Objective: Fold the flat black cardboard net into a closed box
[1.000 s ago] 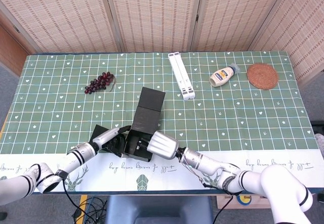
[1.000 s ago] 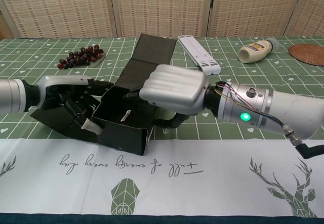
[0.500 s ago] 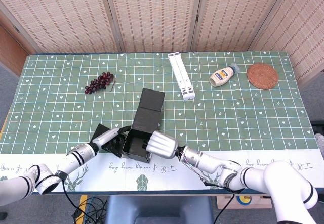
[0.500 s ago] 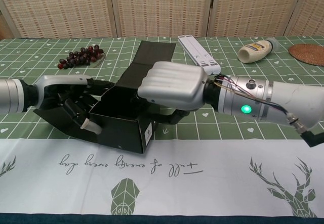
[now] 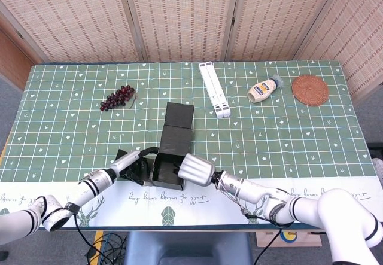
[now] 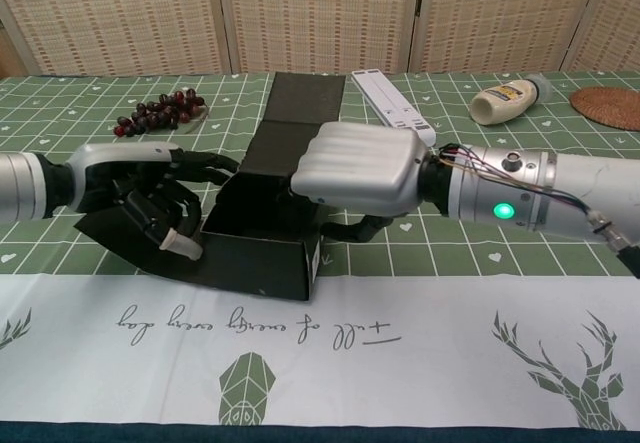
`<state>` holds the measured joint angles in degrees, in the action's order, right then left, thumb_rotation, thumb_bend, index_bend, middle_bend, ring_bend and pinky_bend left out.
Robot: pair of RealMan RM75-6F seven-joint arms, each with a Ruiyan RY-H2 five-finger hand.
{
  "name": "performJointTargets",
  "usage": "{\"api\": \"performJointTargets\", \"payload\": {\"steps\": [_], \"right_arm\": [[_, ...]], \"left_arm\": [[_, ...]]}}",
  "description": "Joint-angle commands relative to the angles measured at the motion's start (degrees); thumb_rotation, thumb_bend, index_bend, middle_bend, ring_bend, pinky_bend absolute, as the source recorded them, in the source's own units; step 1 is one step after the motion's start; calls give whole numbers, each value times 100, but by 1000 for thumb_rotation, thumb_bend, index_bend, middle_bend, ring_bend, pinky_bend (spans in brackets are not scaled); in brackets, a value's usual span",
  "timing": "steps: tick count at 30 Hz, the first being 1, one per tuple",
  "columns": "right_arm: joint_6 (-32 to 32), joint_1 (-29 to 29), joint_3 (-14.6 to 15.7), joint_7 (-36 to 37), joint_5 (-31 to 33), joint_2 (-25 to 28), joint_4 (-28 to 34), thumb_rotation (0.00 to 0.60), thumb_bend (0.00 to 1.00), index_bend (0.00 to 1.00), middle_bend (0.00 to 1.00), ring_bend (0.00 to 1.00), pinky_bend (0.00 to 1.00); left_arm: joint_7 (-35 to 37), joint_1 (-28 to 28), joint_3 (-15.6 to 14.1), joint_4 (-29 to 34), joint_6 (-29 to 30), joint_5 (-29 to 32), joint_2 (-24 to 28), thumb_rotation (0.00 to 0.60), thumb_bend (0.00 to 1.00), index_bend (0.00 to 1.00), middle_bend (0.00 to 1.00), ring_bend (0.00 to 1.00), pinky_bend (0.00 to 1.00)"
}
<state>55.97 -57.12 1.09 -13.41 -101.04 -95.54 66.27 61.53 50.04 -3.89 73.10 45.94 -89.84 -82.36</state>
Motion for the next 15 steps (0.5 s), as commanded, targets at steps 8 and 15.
{"api": "performJointTargets", "payload": {"steps": [8, 15], "right_arm": [[169, 258, -250, -248, 363, 107, 181, 600, 412, 0, 79, 700, 1000], [319, 642, -350, 22, 844, 469, 772, 600, 401, 0, 87, 700, 1000]], "left_arm": [[-620, -230, 151, 299, 240, 249, 183, 600, 93, 58, 73, 551, 691], [-935, -409, 228, 690, 437, 348, 481, 600, 93, 58, 73, 557, 691]]}}
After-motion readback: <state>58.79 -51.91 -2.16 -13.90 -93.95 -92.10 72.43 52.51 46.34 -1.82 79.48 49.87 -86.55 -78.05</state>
